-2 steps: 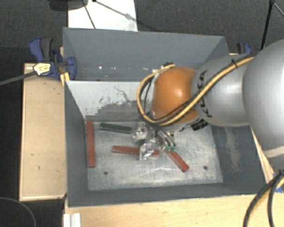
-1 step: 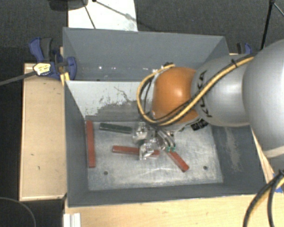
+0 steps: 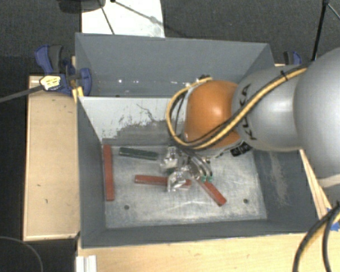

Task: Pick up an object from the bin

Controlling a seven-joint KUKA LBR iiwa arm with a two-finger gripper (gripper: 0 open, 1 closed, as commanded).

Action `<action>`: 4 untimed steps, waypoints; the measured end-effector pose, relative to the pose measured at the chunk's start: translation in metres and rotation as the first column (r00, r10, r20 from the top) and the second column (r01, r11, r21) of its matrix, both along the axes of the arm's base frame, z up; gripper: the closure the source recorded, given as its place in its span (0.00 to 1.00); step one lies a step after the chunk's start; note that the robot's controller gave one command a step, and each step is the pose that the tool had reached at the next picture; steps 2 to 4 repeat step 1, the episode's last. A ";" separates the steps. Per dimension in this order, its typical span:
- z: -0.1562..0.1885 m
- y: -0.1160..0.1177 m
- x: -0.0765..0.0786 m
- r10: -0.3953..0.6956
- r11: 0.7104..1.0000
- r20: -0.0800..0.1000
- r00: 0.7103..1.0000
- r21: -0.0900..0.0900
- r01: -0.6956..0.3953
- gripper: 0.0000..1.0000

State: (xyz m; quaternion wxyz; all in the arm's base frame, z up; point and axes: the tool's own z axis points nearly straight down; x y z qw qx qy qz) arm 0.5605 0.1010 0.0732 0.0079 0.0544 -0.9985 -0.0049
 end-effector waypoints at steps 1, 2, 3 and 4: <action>0.163 0.007 -0.001 -0.070 0.998 0.024 0.997 -0.006 0.070 1.00; 0.163 0.007 -0.001 -0.070 0.998 0.024 0.997 -0.006 0.070 1.00; 0.163 0.007 -0.001 -0.070 0.998 0.024 0.997 -0.006 0.070 1.00; 0.163 0.007 -0.001 -0.070 0.998 0.024 0.997 -0.006 0.070 1.00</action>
Offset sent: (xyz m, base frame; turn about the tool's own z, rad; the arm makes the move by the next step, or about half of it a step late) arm 0.0000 0.0000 0.0000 0.0000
